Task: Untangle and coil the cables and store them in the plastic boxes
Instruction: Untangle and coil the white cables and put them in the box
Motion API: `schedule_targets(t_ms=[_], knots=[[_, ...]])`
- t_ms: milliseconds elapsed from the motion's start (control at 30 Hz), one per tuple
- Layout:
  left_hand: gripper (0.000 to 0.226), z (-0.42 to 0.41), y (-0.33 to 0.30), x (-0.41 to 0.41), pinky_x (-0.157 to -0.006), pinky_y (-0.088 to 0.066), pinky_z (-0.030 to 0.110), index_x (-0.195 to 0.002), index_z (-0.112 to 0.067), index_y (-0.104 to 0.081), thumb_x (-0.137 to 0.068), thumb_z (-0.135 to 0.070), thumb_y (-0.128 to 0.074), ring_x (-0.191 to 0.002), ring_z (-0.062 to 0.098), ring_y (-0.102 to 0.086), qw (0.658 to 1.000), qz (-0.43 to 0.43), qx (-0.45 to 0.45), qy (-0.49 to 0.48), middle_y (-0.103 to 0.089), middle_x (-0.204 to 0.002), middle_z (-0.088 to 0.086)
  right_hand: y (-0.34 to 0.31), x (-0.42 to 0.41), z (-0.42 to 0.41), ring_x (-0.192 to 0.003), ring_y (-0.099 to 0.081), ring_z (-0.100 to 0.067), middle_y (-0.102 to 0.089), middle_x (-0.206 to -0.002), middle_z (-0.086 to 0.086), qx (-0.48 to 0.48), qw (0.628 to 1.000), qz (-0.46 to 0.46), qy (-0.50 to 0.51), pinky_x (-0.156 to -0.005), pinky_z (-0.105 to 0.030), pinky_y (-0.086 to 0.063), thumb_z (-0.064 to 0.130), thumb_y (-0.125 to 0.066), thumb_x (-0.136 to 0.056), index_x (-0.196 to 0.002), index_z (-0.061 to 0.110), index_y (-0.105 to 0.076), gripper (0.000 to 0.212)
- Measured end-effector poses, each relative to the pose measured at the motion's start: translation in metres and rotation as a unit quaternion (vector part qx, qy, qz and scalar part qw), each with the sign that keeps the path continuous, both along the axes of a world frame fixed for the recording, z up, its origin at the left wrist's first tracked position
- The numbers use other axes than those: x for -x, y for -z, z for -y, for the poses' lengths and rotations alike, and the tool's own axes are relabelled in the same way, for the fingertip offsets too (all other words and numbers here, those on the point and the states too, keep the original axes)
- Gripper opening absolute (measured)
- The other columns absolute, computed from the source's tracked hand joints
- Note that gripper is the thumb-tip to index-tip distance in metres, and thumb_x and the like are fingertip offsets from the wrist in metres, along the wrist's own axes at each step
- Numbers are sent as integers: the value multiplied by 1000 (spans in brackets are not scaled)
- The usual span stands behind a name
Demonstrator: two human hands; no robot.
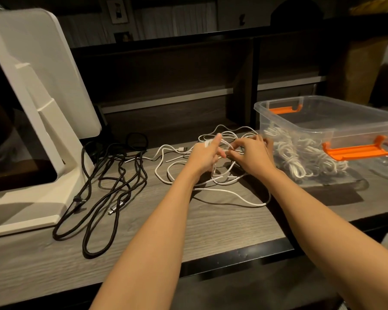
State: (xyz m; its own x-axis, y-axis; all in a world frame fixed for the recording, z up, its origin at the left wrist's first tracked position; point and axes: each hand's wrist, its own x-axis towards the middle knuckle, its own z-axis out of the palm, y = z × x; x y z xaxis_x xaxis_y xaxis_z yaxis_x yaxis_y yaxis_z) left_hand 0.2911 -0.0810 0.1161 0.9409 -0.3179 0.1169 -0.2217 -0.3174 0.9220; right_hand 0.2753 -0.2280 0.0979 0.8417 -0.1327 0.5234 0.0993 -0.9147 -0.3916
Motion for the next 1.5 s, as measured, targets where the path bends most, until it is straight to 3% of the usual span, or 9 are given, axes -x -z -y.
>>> schedule_targets(t_ms=[133,300,400,500,600,833,967,1067,1500], knots=[[38,4,-1,-4,-51,-39,18,-109,-20,-63,-103,-46,-36,-53,5,-49,984,-9,143,-105,-66,-93,-4,2,0,-2,-127,-33,-26,-60,-120,1,30,998,-46,23,-107,-41,-16,39,-54,-93,-105,30,-66,19],[47,-2,-4,4,-100,-45,37,-108,-19,-66,-104,-45,-26,-115,16,-59,952,-86,295,22,-70,-114,-3,2,2,-3,-129,-32,-32,-55,-130,-5,52,996,-57,54,-109,-44,-19,36,-49,-97,-119,27,-61,26],[51,-2,-9,6,-94,-51,37,-79,-11,-61,-102,-46,-32,-79,15,-66,897,-175,403,46,-68,-72,3,2,1,-3,-130,-31,-32,-55,-129,-4,41,996,-52,55,-108,-45,-22,30,-52,-96,-116,26,-62,23],[51,-4,-11,6,-57,-48,20,-65,-13,-49,-101,-48,-38,-41,6,-43,850,-263,456,24,-45,-50,-4,4,1,-2,-134,-27,-33,-52,-133,-5,37,996,-56,54,-111,-47,-22,27,-53,-95,-115,26,-62,22],[51,-9,-11,6,-38,-35,13,-64,-14,-46,-99,-50,-41,-34,3,-34,848,-307,431,7,-40,-47,-6,5,-1,-1,-133,-27,-31,-50,-135,-5,12,999,-20,45,-109,-46,-24,29,-50,-97,-117,20,-63,26],[50,-6,-9,3,-50,-40,19,-70,-17,-48,-101,-53,-34,-55,9,-51,980,-140,140,-32,-57,-69,0,-3,-2,-5,-131,-43,-20,-69,-110,-1,-55,980,174,-80,-116,-38,-1,23,-67,-87,-91,13,-74,13],[48,-3,-9,6,-61,-47,22,-85,-17,-54,-102,-53,-28,-65,11,-61,998,-61,7,3,-64,-77,1,-6,4,-12,-96,-63,-21,-71,-94,-6,-28,970,204,-126,-100,-42,-44,11,-68,-85,-98,10,-72,13],[50,-7,-10,4,-52,-46,19,-90,-11,-54,-102,-52,-29,-58,12,-59,991,-112,38,66,-64,-70,5,-5,4,-10,-85,-61,-17,-67,-92,-4,-56,972,177,-142,-76,-39,-53,10,-63,-88,-102,11,-72,16],[42,-2,-8,10,-52,-36,17,-77,-14,-55,-99,-48,-44,-47,5,-38,983,-120,72,116,-40,-53,-7,-1,-3,-7,-87,-57,-12,-63,-93,3,-141,979,106,-103,-75,-25,-45,15,-59,-93,-106,13,-68,16]])
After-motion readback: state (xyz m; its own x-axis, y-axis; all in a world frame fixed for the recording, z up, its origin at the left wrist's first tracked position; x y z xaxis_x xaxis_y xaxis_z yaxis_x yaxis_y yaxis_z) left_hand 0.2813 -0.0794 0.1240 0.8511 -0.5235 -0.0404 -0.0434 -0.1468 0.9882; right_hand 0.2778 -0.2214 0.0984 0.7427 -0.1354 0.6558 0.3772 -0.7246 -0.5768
